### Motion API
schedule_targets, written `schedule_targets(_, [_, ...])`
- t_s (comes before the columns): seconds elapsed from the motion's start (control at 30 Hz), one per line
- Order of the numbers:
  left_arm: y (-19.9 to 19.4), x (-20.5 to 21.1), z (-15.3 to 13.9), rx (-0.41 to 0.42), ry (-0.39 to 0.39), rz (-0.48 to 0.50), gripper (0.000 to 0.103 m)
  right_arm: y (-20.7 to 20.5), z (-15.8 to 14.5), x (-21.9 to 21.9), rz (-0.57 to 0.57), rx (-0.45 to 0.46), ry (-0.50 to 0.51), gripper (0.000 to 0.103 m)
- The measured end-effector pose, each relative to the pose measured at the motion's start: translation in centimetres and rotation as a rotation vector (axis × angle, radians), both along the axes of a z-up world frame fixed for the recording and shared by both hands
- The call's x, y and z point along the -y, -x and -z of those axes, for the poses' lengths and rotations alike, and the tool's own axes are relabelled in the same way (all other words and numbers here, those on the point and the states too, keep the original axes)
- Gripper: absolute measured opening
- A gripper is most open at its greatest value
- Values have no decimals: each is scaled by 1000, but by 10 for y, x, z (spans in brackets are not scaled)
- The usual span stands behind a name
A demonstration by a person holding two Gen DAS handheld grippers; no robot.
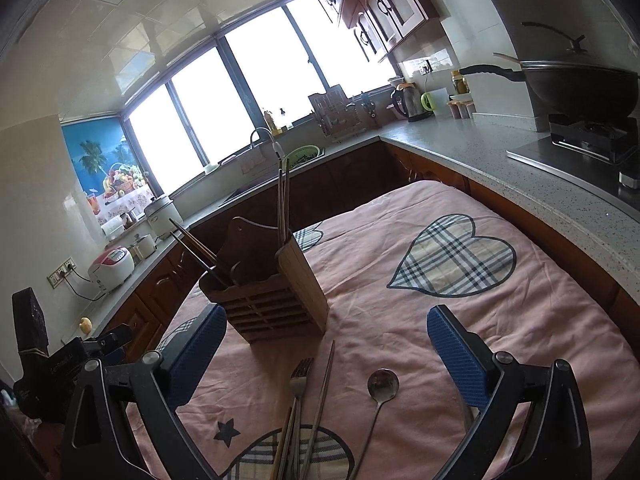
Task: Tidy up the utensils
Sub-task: 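Move both tools back down to the silver fork and spoon on the cloth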
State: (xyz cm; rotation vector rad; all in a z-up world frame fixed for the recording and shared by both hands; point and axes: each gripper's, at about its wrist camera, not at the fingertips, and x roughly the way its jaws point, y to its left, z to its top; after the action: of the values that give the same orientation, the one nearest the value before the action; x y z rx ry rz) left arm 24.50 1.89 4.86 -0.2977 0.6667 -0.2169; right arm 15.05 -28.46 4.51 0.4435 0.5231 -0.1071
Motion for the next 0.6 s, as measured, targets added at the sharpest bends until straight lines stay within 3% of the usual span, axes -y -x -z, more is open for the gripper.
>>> schedule_targets(0.6, [0,26,27,-90,-36,42,92,24,39,-3,-6,-80,-8,101])
